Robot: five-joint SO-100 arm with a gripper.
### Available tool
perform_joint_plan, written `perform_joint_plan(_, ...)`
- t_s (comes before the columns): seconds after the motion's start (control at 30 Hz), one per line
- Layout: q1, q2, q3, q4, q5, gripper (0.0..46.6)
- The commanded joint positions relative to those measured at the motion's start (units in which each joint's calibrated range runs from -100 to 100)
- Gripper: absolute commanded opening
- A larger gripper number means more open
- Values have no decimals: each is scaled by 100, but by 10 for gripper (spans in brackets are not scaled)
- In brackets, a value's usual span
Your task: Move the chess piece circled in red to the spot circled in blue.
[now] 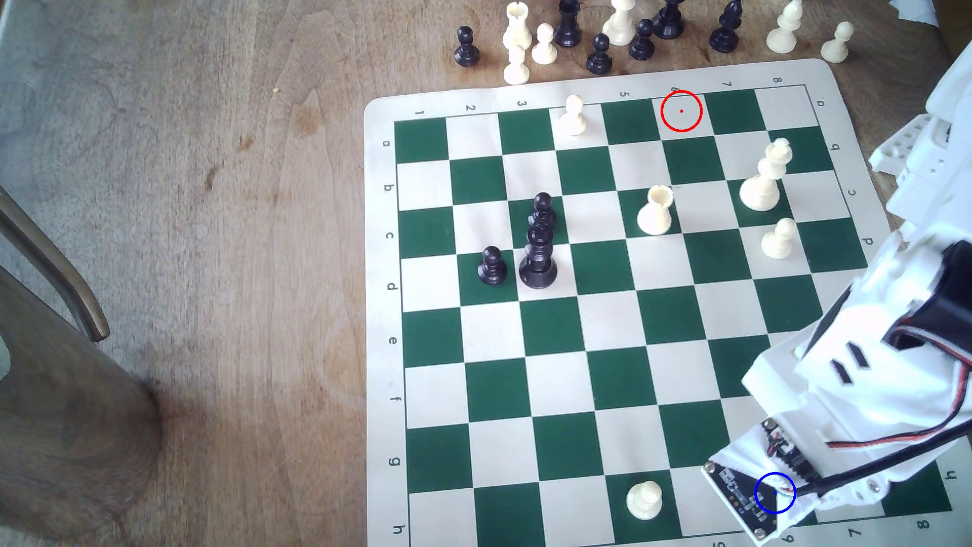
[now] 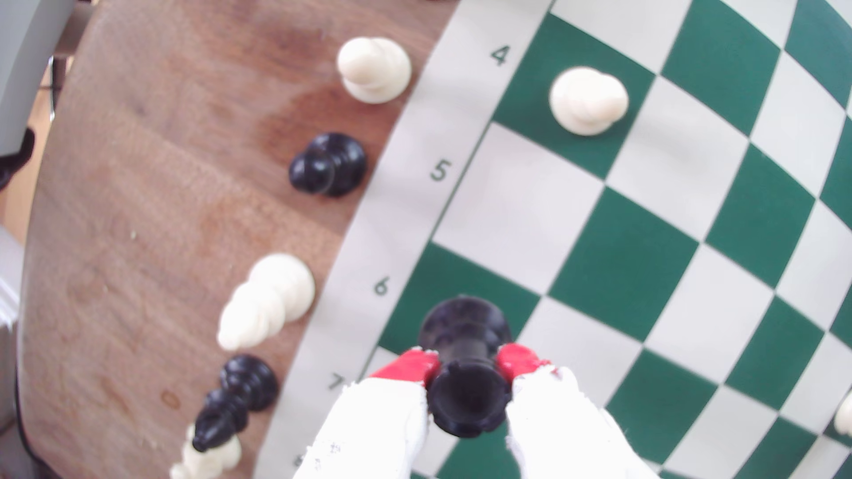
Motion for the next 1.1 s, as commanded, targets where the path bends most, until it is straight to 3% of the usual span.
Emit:
perform_joint_plan(0.0, -79, -71, 104, -237, -44, 3)
perform_joint_plan(1.07, -16, 370, 440, -647, -73, 3)
